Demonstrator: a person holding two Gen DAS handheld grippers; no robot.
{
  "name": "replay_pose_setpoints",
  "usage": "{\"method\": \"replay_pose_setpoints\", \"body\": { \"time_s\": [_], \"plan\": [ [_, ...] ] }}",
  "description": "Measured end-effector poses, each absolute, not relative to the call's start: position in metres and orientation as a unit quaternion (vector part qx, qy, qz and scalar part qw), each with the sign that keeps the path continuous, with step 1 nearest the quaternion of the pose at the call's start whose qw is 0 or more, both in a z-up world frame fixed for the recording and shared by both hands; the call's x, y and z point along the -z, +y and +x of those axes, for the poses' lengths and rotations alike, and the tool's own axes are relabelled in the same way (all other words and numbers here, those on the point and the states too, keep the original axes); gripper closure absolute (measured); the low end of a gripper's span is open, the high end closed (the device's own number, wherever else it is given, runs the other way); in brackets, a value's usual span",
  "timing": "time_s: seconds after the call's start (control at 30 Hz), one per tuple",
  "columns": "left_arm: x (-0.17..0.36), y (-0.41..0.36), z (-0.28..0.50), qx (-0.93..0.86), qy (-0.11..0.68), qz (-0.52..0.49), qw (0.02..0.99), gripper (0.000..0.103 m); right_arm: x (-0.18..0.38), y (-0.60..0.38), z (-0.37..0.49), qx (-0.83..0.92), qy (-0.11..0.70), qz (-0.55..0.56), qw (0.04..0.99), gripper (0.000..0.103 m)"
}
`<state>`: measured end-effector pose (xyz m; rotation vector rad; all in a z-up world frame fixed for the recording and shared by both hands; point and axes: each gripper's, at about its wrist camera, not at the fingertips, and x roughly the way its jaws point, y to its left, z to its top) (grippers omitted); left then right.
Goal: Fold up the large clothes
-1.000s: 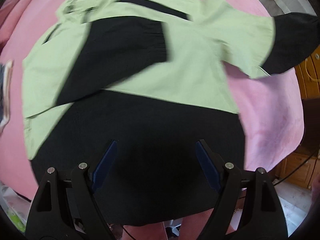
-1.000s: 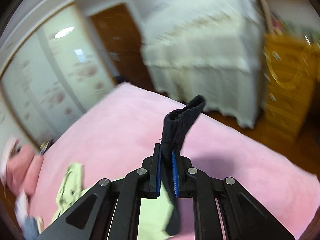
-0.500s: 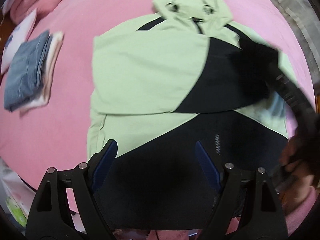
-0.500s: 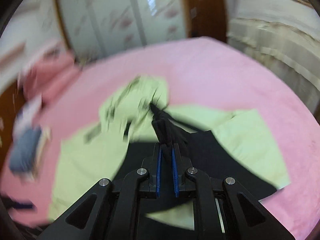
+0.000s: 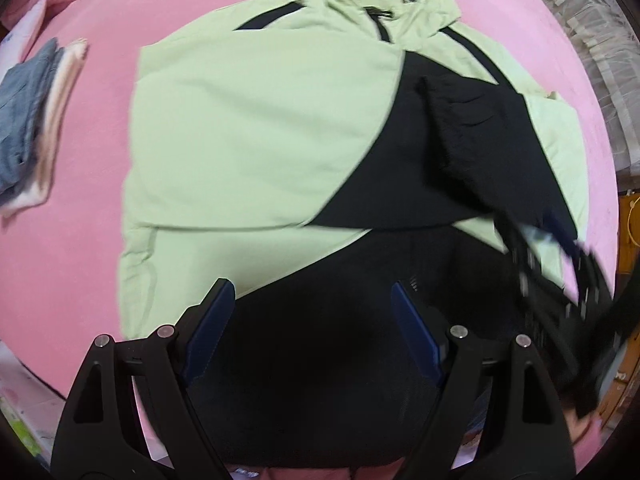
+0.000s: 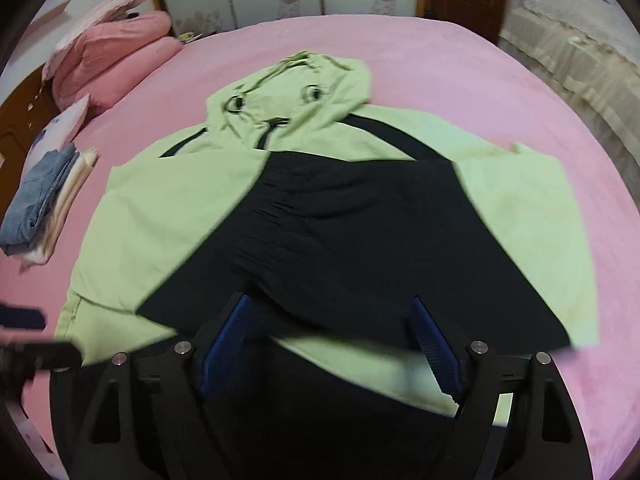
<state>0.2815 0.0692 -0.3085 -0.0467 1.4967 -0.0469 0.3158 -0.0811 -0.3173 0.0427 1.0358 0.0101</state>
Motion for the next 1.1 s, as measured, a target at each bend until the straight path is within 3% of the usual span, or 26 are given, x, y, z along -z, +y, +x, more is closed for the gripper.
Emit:
{"method": "replay_pose_setpoints", "body": {
  "time_s": [0.27,0.5,0.63,0.7,0.73,0.8,0.97,1.1],
  "plan": [
    [0.338,0.012,0.311,0.031,0.674,-0.093,0.732,0.025,0.327,-0.175,0.216,0.082,0.519,0.063,0.848,0.020],
    [0.374,-0.012,0.333,-0.037,0.659,-0.196,0.725,0.025,0.348,-0.246,0.187,0.121,0.504,0.104,0.849,0.020],
    [0.380,-0.034,0.343,-0.073,0.640,-0.174,0.745,0.025,0.359,-0.283,0.192,0.088,0.497,0.111,0.856,0.020],
    [0.379,-0.049,0.348,-0.079,0.633,-0.156,0.754,0.035,0.368,-0.294,0.202,0.069,0.502,0.115,0.854,0.020],
    [0.376,-0.060,0.350,-0.074,0.624,-0.145,0.765,0.051,0.371,-0.298,0.208,0.063,0.501,0.111,0.856,0.020],
    [0.372,-0.075,0.353,-0.077,0.613,-0.122,0.777,0.058,0.371,-0.306,0.215,0.049,0.495,0.084,0.864,0.020],
    [0.357,-0.108,0.359,-0.117,0.574,-0.048,0.809,0.089,0.372,-0.318,0.221,0.015,0.484,0.042,0.874,0.020],
    [0.322,-0.105,0.358,-0.124,0.520,-0.070,0.842,0.093,0.381,-0.326,0.229,0.012,0.478,0.044,0.877,0.020]
  ]
}}
